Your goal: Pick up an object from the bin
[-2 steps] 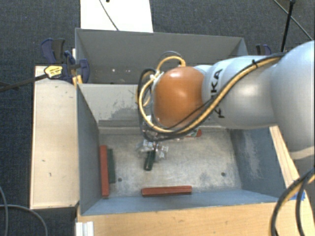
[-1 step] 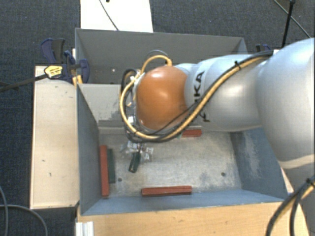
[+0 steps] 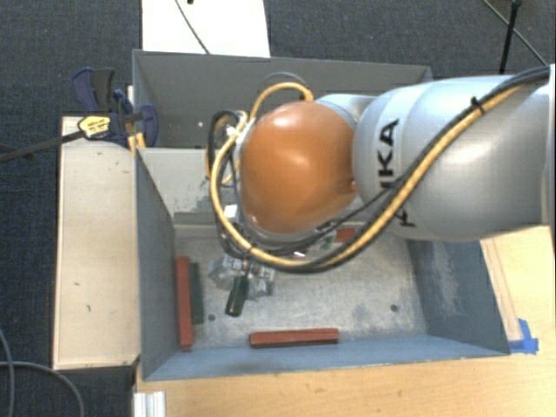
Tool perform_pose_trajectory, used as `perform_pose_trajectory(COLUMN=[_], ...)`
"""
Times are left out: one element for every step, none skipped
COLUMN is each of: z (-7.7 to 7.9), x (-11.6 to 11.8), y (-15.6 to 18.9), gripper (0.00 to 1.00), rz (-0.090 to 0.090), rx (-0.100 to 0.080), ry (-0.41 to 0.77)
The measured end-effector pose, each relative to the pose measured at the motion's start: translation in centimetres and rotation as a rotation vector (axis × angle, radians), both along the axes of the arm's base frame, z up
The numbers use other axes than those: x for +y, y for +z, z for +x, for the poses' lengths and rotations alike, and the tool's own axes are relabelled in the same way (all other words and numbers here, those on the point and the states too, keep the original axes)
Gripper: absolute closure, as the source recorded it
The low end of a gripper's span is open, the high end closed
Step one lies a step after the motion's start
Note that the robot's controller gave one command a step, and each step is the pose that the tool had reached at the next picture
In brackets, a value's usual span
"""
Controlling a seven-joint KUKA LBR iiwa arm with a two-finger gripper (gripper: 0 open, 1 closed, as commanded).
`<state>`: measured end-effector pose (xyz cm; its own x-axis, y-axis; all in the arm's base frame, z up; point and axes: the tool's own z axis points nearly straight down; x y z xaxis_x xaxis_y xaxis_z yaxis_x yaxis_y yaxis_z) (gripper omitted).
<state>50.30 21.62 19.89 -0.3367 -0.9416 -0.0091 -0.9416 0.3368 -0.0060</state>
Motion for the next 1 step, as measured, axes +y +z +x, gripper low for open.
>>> perform_pose_trajectory(z=[3.81], x=[1.79], y=[6.69], gripper=[1.0], rz=[0.0], rx=[-0.003], ry=[0.003])
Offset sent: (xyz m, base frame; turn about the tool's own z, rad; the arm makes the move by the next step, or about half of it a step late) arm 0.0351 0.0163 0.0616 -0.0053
